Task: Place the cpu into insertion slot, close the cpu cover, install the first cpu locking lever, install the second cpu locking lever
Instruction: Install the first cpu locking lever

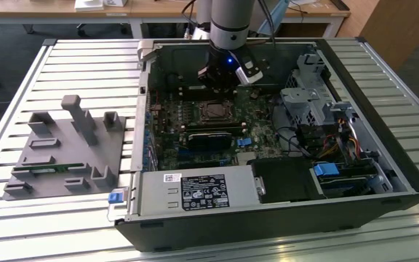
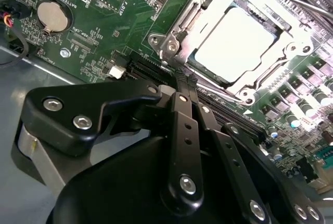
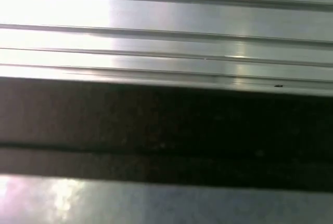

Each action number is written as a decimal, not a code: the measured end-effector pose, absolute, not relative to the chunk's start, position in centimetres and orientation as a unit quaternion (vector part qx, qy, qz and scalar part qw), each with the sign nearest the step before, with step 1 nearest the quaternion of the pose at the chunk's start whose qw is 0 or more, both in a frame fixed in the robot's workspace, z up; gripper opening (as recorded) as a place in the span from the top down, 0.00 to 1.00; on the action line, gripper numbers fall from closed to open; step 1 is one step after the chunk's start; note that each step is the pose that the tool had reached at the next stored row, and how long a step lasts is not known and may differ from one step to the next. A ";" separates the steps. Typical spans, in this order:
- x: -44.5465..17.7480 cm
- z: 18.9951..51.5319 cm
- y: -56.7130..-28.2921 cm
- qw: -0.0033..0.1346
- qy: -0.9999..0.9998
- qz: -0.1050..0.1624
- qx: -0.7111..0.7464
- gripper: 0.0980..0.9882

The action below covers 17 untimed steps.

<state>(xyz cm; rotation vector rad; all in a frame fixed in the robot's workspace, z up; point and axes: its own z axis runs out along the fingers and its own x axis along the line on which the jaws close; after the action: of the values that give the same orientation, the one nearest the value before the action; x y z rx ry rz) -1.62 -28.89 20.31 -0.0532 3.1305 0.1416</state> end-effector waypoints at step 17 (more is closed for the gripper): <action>-1.5 19.7 -28.8 0.003 0.999 0.037 -0.017 0.99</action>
<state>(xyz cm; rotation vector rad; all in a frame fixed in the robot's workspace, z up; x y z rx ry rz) -1.53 -28.84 19.72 -0.0531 3.1322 0.1152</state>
